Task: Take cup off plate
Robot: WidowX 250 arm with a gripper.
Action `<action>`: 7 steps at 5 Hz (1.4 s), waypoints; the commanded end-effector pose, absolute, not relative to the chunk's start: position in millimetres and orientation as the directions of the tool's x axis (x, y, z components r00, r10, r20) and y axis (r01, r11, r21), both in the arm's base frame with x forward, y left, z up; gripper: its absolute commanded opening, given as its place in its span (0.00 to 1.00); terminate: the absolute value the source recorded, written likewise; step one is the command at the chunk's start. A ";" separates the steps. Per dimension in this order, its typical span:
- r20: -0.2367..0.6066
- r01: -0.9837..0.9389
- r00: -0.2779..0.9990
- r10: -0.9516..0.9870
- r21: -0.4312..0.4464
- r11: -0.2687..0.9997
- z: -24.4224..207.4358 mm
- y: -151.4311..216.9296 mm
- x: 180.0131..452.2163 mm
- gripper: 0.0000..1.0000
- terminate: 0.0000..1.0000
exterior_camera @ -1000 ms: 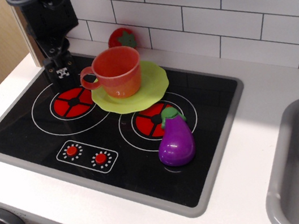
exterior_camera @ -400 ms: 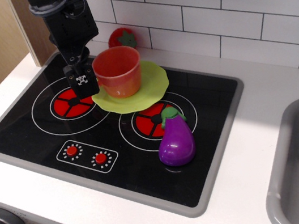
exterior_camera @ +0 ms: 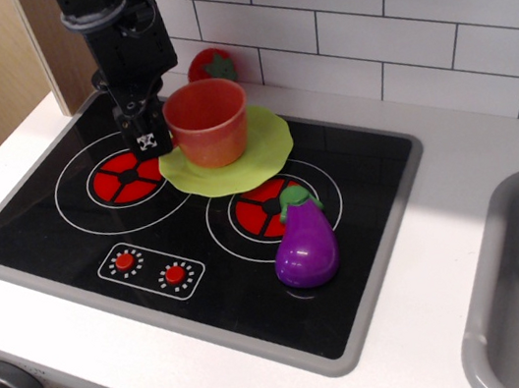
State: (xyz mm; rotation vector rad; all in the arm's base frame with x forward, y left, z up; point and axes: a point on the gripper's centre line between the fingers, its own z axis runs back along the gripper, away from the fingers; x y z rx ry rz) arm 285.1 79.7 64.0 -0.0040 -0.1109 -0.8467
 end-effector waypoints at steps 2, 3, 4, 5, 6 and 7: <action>0.198 0.687 0.696 -0.690 0.099 0.720 107.3 88.0 290.6 0.00 0.00; 0.221 0.704 0.679 -0.700 0.076 0.706 117.0 97.8 268.7 0.00 0.00; 0.204 0.736 0.652 -0.730 0.061 0.674 114.4 101.6 248.1 0.00 0.00; 0.192 0.770 0.615 -0.765 0.060 0.635 112.2 99.3 231.5 0.00 0.00; 0.187 0.802 0.575 -0.797 0.063 0.594 112.3 100.1 213.5 0.00 0.00; 0.177 0.770 0.618 -0.766 0.061 0.635 108.7 112.2 211.0 0.00 0.00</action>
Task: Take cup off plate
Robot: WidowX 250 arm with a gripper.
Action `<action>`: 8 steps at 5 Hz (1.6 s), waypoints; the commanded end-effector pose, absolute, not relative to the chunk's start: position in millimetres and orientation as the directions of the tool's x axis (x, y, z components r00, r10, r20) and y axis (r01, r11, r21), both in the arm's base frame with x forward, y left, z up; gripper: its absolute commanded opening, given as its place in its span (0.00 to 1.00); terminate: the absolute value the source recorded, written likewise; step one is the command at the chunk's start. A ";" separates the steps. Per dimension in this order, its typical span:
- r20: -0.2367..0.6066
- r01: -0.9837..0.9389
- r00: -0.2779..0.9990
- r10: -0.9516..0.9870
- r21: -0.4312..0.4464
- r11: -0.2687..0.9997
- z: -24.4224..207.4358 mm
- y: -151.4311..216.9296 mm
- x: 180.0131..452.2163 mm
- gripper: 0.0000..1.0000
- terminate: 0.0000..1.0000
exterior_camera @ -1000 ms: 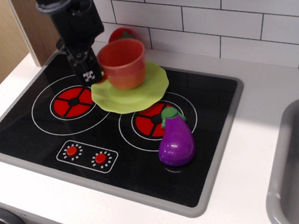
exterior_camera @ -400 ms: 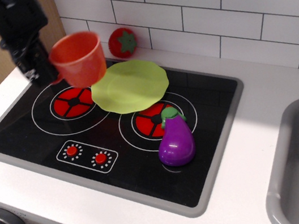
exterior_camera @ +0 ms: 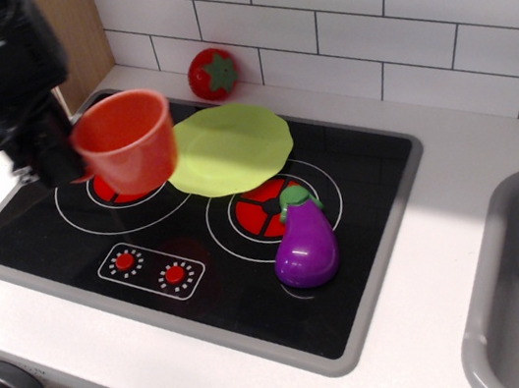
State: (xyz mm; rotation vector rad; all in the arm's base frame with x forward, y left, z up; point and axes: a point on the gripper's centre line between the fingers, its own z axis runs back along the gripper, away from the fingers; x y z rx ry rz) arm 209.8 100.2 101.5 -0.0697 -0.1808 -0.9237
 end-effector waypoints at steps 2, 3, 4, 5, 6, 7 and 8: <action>0.144 0.736 0.651 -0.745 0.118 0.666 83.1 154.9 208.9 0.00 0.00; 0.114 0.747 0.640 -0.760 0.141 0.650 69.4 164.1 201.2 0.00 0.00; 0.127 0.752 0.633 -0.764 0.135 0.646 68.6 163.0 194.9 0.00 0.00; 0.115 0.738 0.642 -0.758 0.176 0.652 66.6 161.5 195.1 1.00 0.00; 0.104 0.707 0.678 -0.728 0.179 0.684 70.0 159.0 197.0 1.00 0.00; 0.116 0.687 0.694 -0.711 0.190 0.701 83.5 155.2 197.3 1.00 0.00; 0.144 0.669 0.708 -0.692 0.178 0.722 108.0 148.3 198.8 1.00 0.00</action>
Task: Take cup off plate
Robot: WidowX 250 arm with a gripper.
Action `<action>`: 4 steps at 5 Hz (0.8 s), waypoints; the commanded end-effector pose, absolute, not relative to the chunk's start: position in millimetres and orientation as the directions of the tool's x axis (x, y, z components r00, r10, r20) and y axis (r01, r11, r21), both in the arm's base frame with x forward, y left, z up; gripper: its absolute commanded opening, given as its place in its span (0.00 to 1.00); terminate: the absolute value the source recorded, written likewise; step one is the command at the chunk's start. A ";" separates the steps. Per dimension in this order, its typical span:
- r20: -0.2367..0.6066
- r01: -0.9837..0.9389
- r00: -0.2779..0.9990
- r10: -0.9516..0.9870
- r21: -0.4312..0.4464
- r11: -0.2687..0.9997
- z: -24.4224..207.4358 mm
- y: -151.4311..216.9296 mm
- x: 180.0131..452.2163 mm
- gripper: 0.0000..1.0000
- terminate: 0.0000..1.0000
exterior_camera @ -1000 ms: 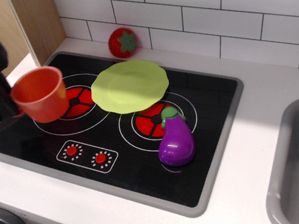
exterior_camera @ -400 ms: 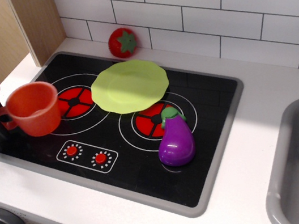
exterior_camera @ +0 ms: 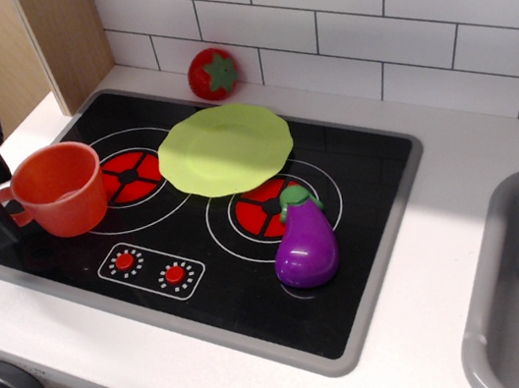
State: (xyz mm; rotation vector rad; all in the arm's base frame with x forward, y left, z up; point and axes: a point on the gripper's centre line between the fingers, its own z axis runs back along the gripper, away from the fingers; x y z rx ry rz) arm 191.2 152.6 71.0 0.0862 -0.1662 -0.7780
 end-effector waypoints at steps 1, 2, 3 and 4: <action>0.176 0.621 0.747 -0.641 0.161 0.767 137.8 139.3 204.0 1.00 0.00; 0.159 0.584 0.778 -0.608 0.174 0.793 152.5 130.8 214.6 1.00 0.00; 0.159 0.584 0.778 -0.608 0.174 0.793 152.5 130.8 214.6 1.00 0.00; 0.159 0.584 0.778 -0.608 0.174 0.793 152.5 130.8 214.6 1.00 1.00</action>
